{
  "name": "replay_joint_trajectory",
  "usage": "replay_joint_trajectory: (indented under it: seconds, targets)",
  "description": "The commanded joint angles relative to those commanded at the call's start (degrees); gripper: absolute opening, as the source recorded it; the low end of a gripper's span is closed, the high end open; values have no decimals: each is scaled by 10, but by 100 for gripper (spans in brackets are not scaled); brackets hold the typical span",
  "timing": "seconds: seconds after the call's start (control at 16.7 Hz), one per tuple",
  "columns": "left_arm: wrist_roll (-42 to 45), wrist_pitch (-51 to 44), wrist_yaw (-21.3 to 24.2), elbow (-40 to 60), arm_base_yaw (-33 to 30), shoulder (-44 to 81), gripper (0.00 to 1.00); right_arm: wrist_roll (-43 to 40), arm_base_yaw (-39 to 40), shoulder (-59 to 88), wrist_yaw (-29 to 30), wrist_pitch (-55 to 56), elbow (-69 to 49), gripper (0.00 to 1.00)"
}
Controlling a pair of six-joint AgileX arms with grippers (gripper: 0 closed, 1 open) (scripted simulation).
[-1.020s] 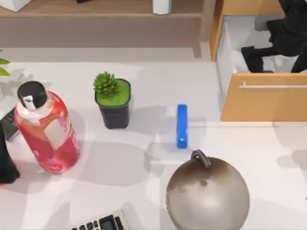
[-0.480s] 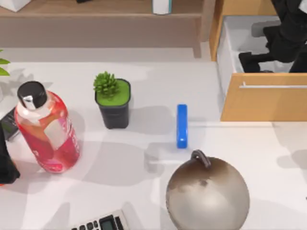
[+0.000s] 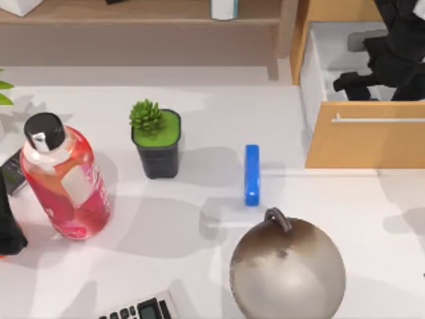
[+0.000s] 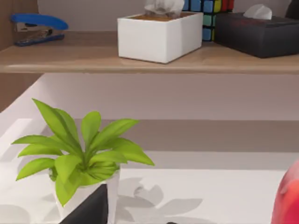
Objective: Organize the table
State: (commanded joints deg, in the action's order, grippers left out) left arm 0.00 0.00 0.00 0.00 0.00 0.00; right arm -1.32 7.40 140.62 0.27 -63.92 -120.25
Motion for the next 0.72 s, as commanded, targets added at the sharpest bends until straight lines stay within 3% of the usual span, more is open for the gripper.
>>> replay_joint_trajectory:
  seconds: [0.36, 0.72]
  targets:
    - [0, 0, 0, 0, 0, 0, 100, 0, 0, 0, 0, 0, 0, 2]
    - [0, 0, 0, 0, 0, 0, 100, 0, 0, 0, 0, 0, 0, 0]
